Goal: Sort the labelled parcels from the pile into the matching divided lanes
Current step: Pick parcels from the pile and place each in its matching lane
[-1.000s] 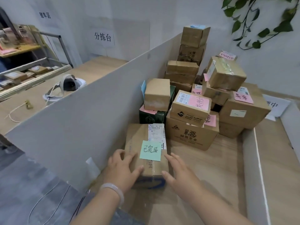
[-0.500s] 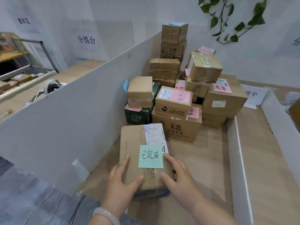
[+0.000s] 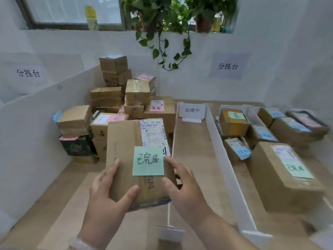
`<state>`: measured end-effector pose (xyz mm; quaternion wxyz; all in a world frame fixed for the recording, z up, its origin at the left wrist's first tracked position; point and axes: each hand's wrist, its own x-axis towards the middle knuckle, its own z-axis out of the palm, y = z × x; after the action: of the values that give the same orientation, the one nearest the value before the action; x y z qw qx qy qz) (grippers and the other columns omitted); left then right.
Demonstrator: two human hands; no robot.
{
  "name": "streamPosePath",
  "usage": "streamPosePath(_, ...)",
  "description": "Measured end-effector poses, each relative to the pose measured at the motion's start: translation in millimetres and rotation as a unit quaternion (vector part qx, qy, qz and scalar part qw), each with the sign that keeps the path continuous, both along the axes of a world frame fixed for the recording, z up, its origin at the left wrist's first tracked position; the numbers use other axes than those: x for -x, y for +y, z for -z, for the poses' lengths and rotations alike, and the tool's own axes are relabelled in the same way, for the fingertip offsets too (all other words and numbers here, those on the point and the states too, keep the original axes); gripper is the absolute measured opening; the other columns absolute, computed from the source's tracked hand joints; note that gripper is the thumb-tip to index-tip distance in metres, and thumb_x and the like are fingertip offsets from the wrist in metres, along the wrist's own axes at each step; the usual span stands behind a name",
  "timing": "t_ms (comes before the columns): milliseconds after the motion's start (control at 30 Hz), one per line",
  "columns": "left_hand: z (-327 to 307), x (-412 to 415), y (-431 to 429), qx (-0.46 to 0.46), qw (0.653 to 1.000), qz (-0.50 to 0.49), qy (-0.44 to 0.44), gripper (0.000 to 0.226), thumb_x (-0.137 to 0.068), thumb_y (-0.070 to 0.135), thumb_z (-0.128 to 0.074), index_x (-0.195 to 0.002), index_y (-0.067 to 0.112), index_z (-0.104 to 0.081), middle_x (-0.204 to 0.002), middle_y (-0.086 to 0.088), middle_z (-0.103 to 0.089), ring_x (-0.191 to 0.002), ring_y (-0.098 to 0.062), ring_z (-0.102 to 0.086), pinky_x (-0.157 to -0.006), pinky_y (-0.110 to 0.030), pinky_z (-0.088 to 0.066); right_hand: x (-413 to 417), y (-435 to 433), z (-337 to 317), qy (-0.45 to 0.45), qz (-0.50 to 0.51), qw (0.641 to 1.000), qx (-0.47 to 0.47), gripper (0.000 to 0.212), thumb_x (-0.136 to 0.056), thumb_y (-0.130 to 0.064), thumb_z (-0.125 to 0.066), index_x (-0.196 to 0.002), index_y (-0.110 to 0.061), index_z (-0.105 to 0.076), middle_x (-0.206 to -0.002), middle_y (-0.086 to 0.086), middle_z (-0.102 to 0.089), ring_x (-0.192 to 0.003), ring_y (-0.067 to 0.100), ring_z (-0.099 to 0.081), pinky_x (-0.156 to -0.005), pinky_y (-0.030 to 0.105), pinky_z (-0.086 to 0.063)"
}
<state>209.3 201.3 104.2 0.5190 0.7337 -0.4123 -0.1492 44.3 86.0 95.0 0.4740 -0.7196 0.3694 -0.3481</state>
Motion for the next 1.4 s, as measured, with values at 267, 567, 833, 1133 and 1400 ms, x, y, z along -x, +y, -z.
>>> streamPosePath(267,-17,162,-70,0.051,0.99,0.126,0.022,0.071,-0.067,0.043,-0.075,-0.119,0.072,-0.038,-0.137,0.008,-0.038,-0.114,0.016,-0.039,-0.093,-0.004,-0.03,179,-23,-24,-0.033,0.115,0.993,-0.004,0.043,-0.091,-0.043,-0.055,-0.122,-0.069,-0.042,-0.127,-0.044,-0.035,-0.119,-0.019,-0.036,-0.091,0.019,-0.044)
streamPosePath(567,-7,293,-124,0.024,0.973,0.223,0.052,0.071,-0.082,0.025,-0.077,-0.132,0.052,-0.033,-0.138,0.007,-0.038,-0.111,0.019,-0.037,-0.084,0.008,-0.029,316,-39,-22,-0.034,0.23,0.973,0.006,0.046,-0.086,-0.043,-0.055,-0.127,-0.063,-0.045,-0.138,-0.026,-0.042,-0.132,0.002,-0.04,-0.108,0.045,-0.041)
streamPosePath(833,-21,321,-190,-0.009,0.954,0.294,0.061,0.074,-0.084,0.027,-0.075,-0.138,0.05,-0.03,-0.142,0.007,-0.033,-0.122,-0.004,-0.04,-0.086,-0.001,-0.04,352,-86,-31,-0.055,0.271,0.96,-0.031,0.045,-0.097,-0.033,-0.053,-0.127,-0.065,-0.042,-0.132,-0.019,-0.054,-0.122,0.007,-0.052,-0.099,0.038,-0.048)
streamPosePath(1133,-15,324,-283,-0.053,0.929,0.349,0.114,0.075,-0.083,0.037,-0.074,-0.131,0.063,-0.022,-0.147,0.013,-0.025,-0.131,-0.01,-0.037,-0.106,-0.033,-0.047,356,-169,-46,-0.065,0.322,0.942,-0.069,0.038,-0.1,-0.03,-0.05,-0.122,-0.06,-0.045,-0.115,-0.037,-0.054,-0.101,-0.014,-0.055,-0.065,0.012,-0.047)
streamPosePath(1400,-6,335,-343,-0.088,0.922,0.362,0.106,0.084,-0.07,0.055,-0.07,-0.141,0.06,-0.024,-0.149,0.015,-0.023,-0.135,-0.01,-0.035,-0.111,-0.042,-0.041,367,-228,-38,-0.036,0.34,0.936,-0.087,0.035,-0.1,-0.033,-0.048,-0.127,-0.056,-0.044,-0.117,-0.033,-0.054,-0.106,-0.006,-0.055,-0.07,0.015,-0.047)
